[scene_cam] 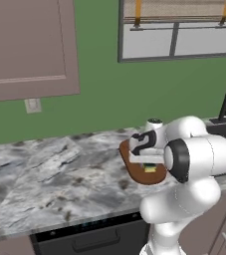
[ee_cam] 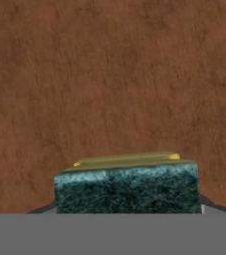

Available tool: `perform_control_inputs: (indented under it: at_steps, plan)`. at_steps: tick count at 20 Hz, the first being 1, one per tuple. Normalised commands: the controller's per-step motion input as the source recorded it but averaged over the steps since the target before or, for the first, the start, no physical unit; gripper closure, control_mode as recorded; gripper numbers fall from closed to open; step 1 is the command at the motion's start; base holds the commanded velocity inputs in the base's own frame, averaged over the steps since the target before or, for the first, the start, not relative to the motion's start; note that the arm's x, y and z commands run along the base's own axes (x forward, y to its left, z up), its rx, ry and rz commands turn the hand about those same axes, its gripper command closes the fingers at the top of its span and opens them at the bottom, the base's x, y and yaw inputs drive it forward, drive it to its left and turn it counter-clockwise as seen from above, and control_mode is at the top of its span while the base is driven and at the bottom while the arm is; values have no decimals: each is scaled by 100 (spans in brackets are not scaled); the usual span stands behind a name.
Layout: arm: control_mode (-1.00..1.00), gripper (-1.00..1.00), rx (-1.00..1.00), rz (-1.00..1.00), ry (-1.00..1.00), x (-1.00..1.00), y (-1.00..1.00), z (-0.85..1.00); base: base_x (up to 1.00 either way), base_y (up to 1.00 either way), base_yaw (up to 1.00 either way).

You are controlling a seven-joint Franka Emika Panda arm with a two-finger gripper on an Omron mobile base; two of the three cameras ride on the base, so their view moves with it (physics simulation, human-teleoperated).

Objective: Pick up the sponge from the counter and clean the cutting board by briefly scrubbing or pressing down on the cutting board. Once finished, release the sponge.

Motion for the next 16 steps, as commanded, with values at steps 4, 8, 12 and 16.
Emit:
perform_control_inputs:
  at_steps: [4,8,12,16]
  plan:
    - [-100,100,0,2,1,-5,22,-99,0,0,0]
    - [-100,100,9,1,0,-64,25,-13,0,0,0]
    - [-100,100,5,0,-5,-82,40,-13,0,0,0]
    - [-100,100,2,-2,-5,-29,35,-93,0,0,0]
